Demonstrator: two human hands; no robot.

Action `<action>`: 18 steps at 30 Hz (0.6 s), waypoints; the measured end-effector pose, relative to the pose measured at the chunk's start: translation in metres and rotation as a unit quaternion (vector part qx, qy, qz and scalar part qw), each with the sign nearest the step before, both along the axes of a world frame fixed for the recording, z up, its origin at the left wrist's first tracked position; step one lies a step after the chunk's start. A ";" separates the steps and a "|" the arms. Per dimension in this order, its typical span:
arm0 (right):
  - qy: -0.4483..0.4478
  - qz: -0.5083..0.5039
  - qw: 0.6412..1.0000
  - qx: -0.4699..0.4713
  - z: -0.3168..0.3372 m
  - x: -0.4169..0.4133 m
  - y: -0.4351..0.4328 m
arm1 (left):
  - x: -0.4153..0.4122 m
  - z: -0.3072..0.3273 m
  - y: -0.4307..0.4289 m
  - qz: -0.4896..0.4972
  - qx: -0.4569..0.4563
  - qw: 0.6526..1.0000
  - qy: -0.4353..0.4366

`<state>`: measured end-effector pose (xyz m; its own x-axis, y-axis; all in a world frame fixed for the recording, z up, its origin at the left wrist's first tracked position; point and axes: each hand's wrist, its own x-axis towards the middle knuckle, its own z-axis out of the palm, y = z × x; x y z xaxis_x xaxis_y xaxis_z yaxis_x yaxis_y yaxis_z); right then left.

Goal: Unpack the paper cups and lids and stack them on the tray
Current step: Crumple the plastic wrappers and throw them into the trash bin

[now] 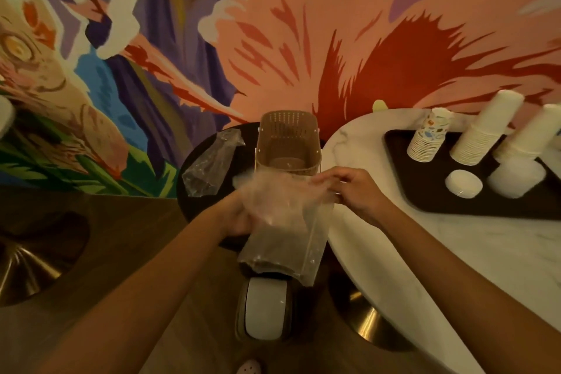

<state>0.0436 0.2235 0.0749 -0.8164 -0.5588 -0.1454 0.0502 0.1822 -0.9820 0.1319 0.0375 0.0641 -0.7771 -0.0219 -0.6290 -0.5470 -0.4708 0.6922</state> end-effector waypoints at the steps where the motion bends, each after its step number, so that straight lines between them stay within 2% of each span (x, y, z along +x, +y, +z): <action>1: 0.024 0.000 1.000 0.018 0.000 -0.001 0.002 | 0.000 0.001 0.000 -0.016 0.041 0.999 -0.007; 2: 0.037 -0.002 0.999 0.033 0.001 -0.001 0.003 | 0.001 0.005 0.003 -0.033 0.072 0.997 -0.019; 3: 0.043 -0.002 0.998 0.047 0.000 -0.002 0.004 | 0.000 0.003 0.003 -0.055 0.057 0.997 -0.026; 6: 0.013 -0.009 0.997 0.073 -0.003 -0.003 0.006 | 0.000 -0.002 0.009 -0.125 -0.065 0.990 -0.020; 9: -0.136 -0.031 0.990 0.012 -0.009 -0.003 0.009 | -0.006 -0.016 0.009 -0.097 -0.102 0.990 0.013; 11: -0.243 0.010 0.969 -0.036 -0.015 0.000 0.014 | -0.007 -0.021 0.010 -0.040 -0.109 0.993 0.030; 12: -0.269 0.039 0.962 -0.040 -0.018 0.003 0.016 | -0.006 -0.022 0.012 -0.011 -0.120 0.992 0.039; 14: -0.261 0.089 0.961 -0.011 -0.025 0.011 0.017 | -0.007 -0.028 0.015 0.026 -0.161 0.985 0.061; 16: -0.209 0.101 0.972 0.029 -0.032 0.017 0.012 | -0.006 -0.030 0.020 0.033 -0.210 0.974 0.077; 18: -0.183 0.073 0.980 0.028 -0.039 0.017 0.008 | -0.007 -0.035 0.022 0.047 -0.191 0.978 0.070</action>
<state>0.0611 0.2317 0.0362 -0.6159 -0.6475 -0.4487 0.3676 0.2675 -0.8907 0.1248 0.0591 0.0296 -0.8378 -0.3102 -0.4492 -0.4018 -0.2066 0.8921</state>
